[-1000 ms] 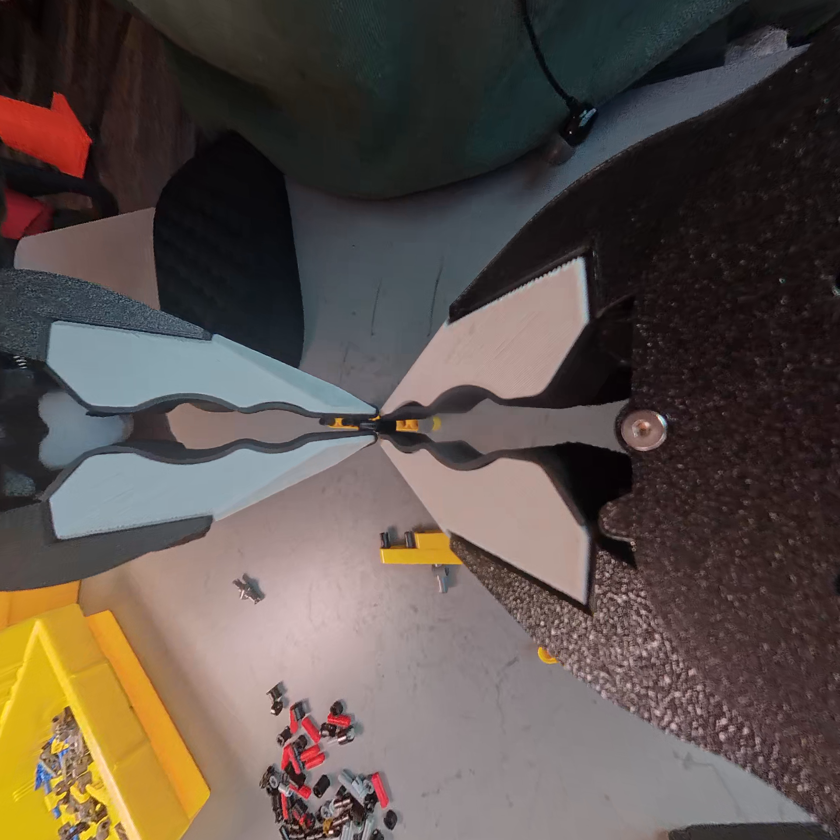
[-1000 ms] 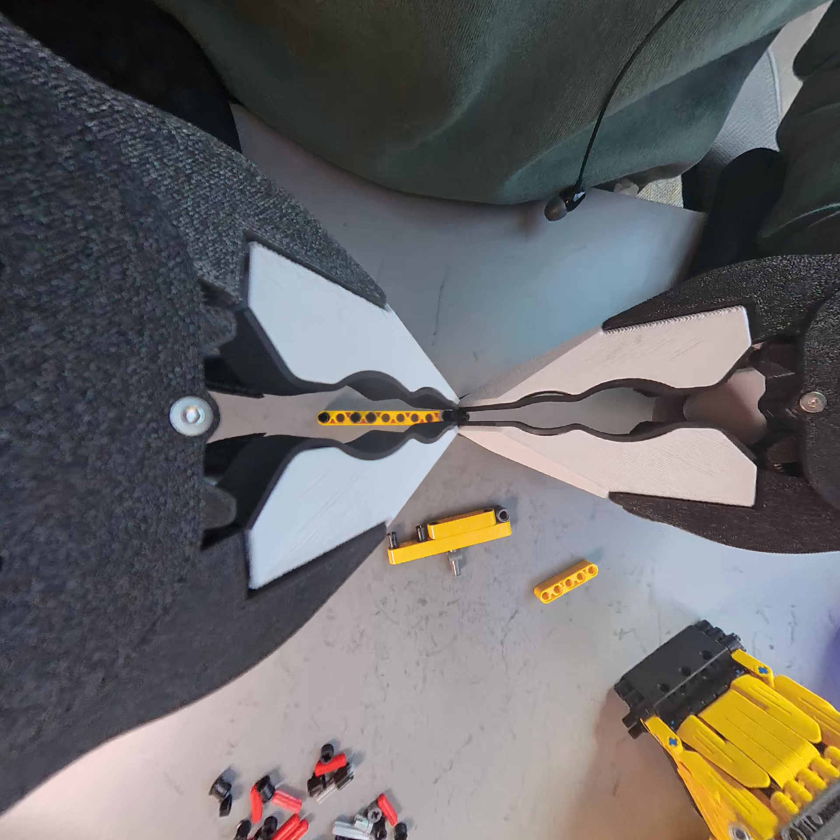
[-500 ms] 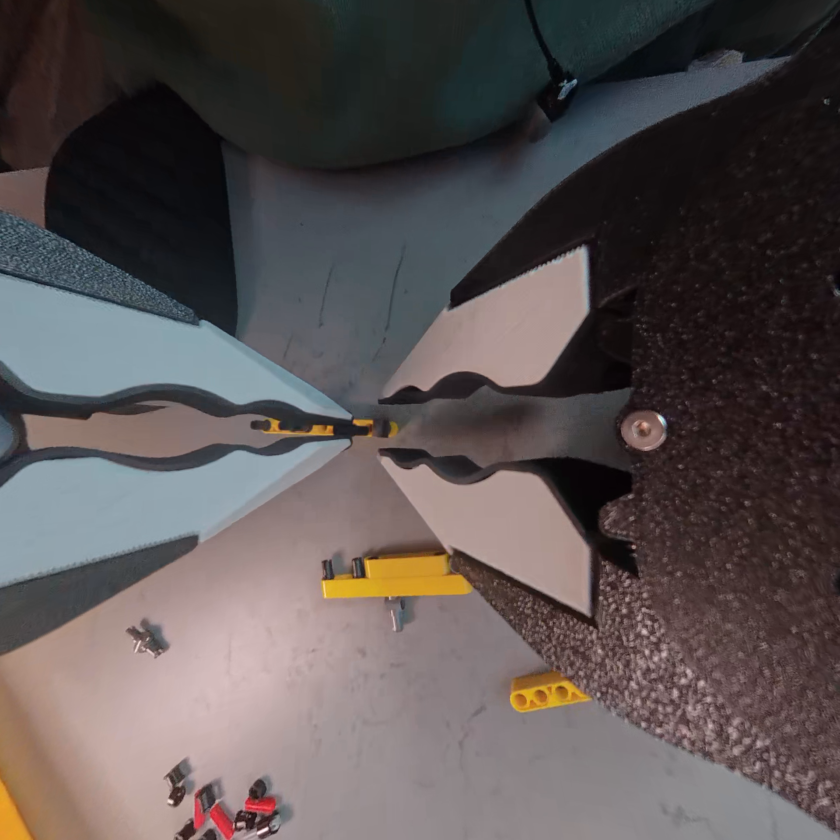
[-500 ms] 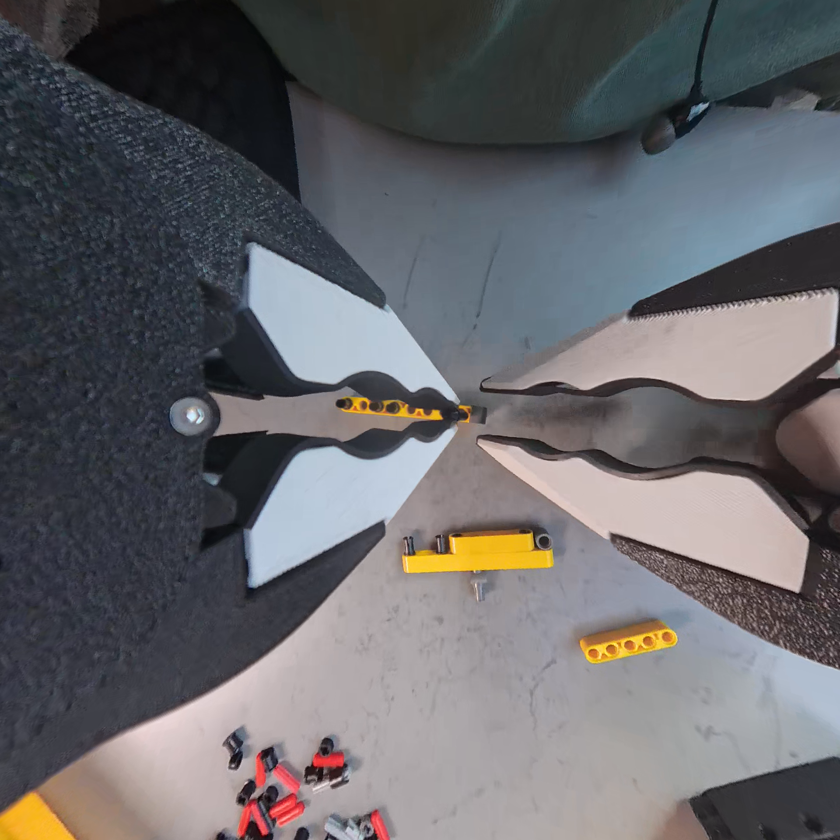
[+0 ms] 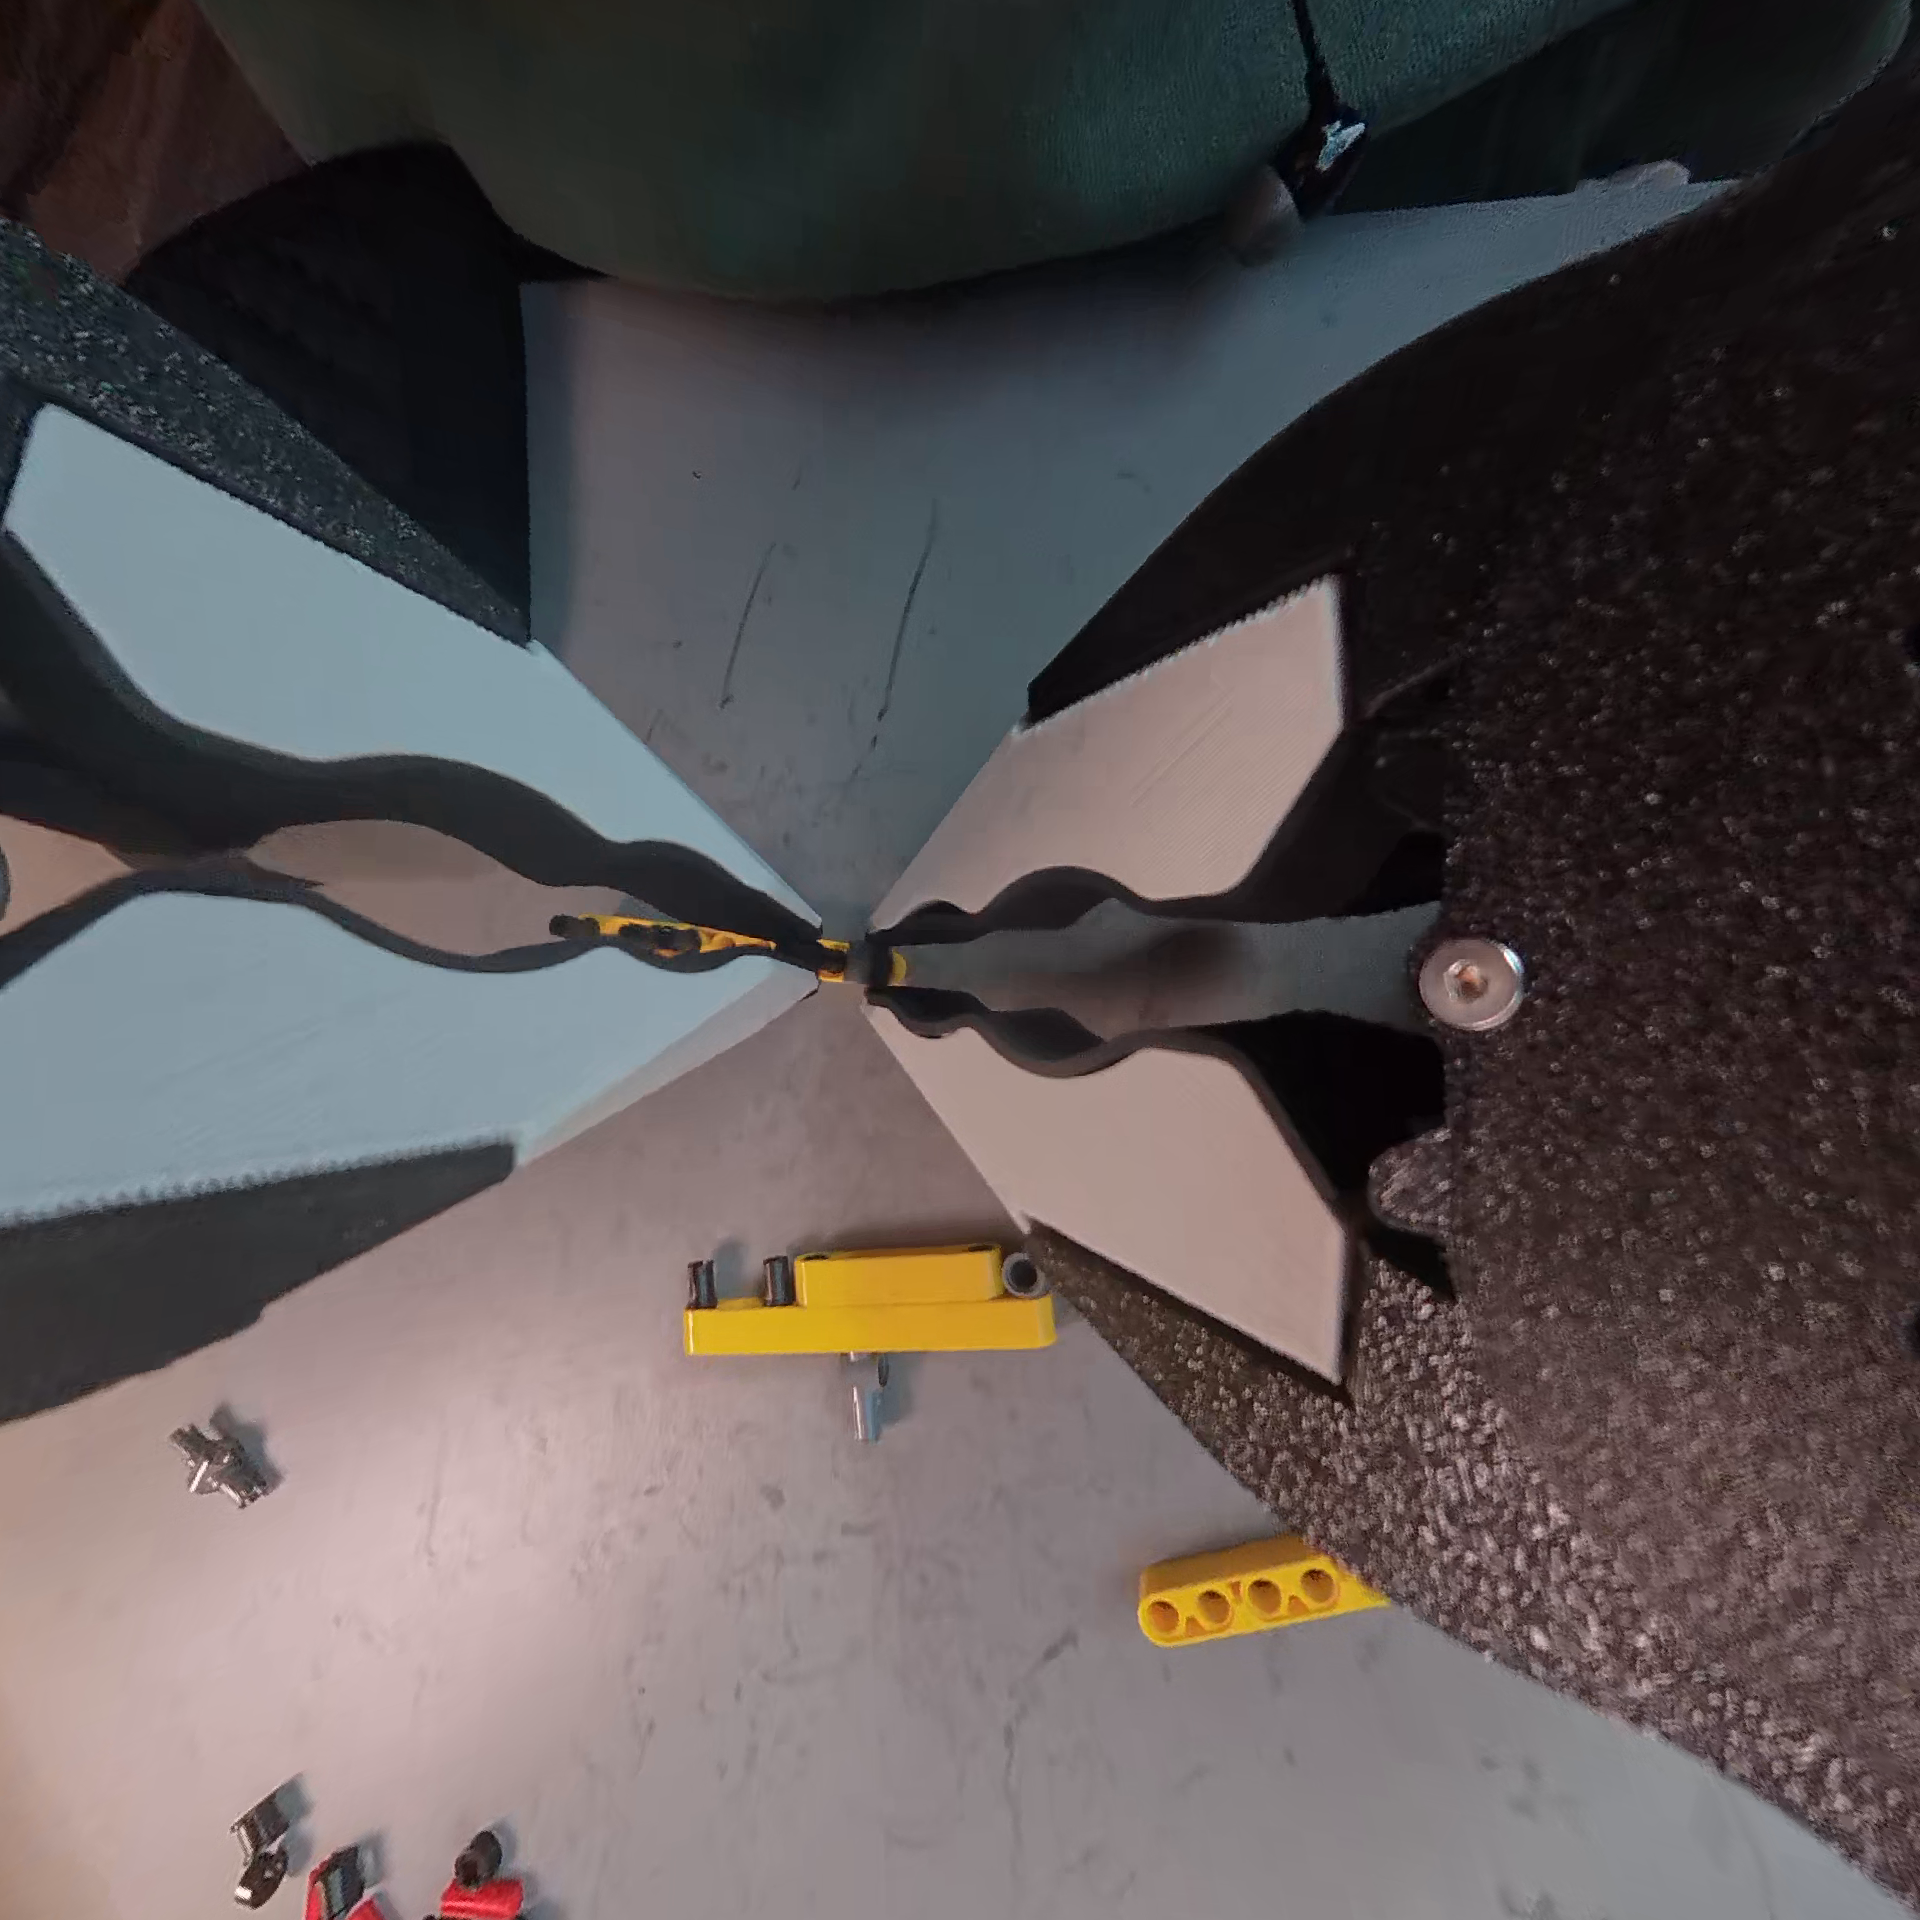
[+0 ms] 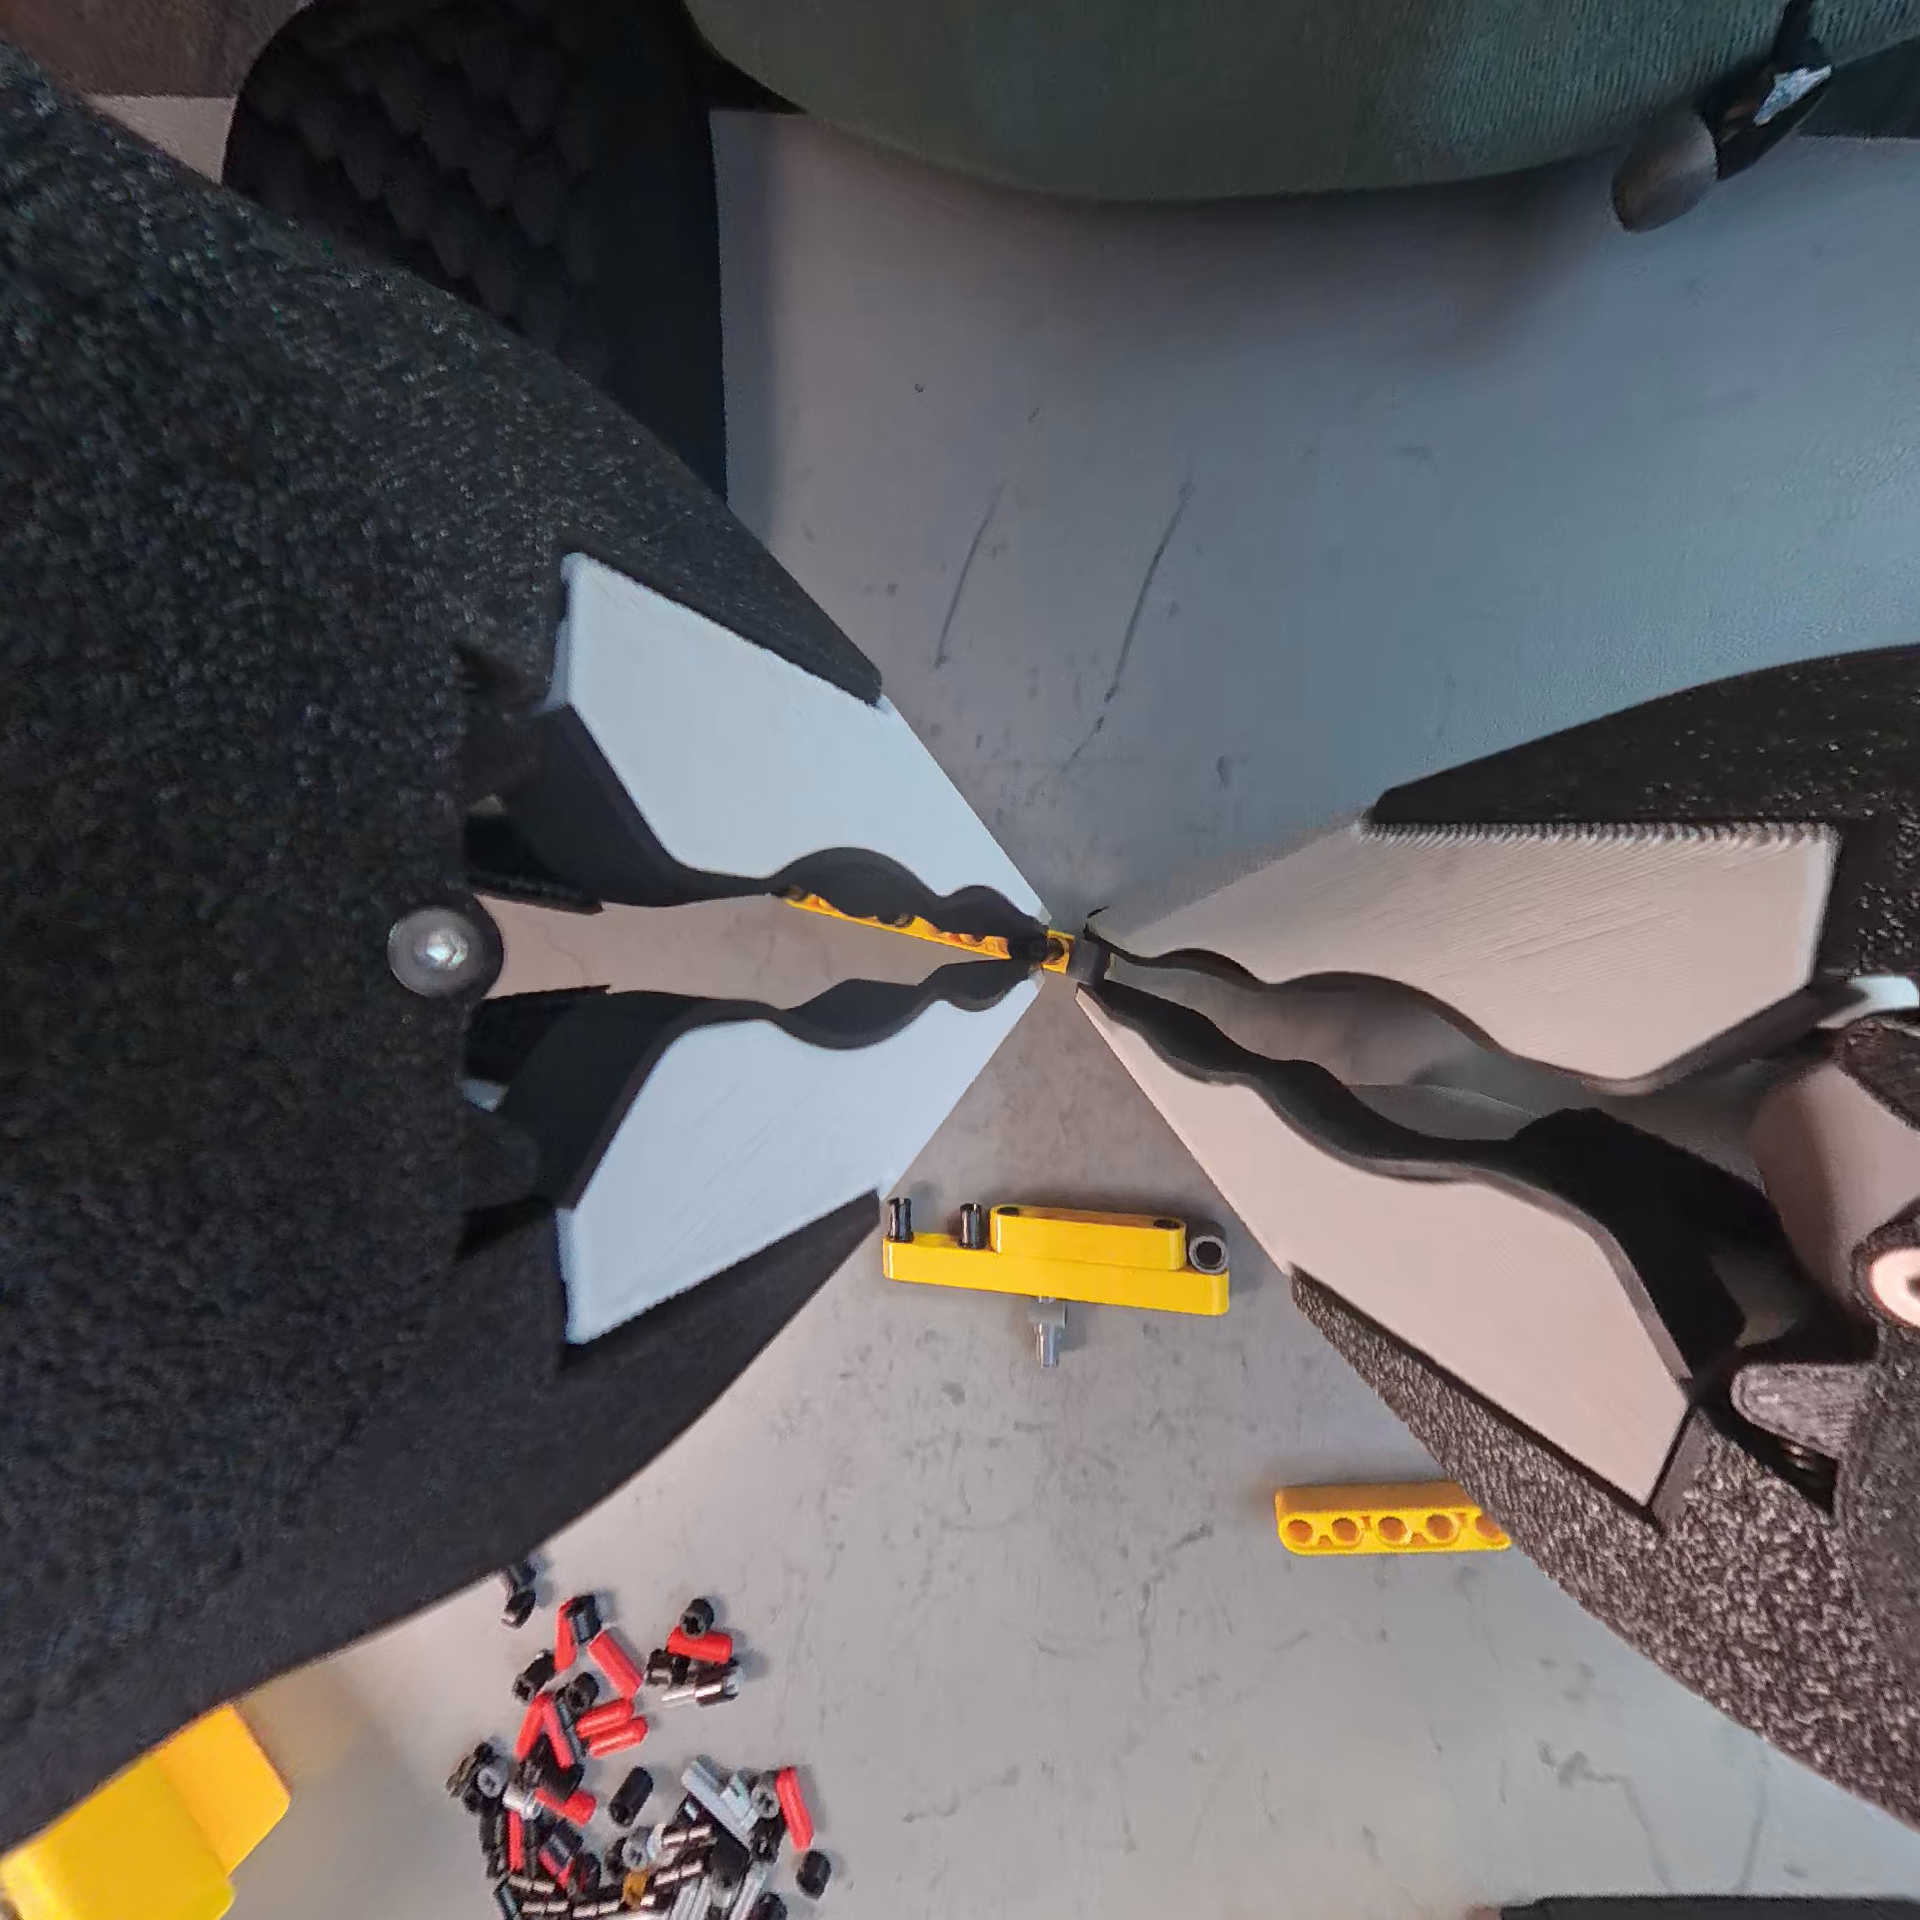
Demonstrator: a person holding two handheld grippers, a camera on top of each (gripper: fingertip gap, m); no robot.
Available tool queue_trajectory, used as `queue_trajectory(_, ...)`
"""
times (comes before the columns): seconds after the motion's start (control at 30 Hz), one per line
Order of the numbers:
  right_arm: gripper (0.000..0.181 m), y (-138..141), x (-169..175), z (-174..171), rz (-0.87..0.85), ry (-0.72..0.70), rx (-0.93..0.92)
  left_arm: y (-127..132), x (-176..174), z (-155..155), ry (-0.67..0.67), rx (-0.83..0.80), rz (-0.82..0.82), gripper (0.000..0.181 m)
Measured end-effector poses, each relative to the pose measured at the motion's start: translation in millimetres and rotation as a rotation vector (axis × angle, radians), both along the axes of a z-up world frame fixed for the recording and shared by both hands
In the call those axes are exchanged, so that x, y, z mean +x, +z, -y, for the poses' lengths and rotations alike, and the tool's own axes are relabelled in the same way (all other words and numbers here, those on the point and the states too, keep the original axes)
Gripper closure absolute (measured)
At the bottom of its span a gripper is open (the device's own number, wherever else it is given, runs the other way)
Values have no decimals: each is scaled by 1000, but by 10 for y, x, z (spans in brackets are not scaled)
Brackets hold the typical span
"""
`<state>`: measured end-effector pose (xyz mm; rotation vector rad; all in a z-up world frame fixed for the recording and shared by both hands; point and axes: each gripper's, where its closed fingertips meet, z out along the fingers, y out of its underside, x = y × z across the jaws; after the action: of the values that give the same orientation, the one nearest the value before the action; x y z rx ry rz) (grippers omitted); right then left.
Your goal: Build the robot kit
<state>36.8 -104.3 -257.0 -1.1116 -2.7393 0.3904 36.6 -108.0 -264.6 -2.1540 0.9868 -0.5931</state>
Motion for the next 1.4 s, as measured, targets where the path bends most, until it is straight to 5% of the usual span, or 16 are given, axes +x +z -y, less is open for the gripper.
queue_trajectory(0.47,178,-54,-17,-5,20,17,29,2,-7,-23,-12,-111,78,175)
queue_trajectory(0.83,177,-50,-22,-7,-50,-182,-95,1,-7,-23,-5,-88,61,175)
queue_trajectory(0.9,163,-20,-2,-14,-82,-190,-94,2,-6,-23,-2,-85,59,175)
queue_trajectory(1.4,179,-47,-13,3,-48,-156,-44,2,-2,-24,32,-82,58,175)
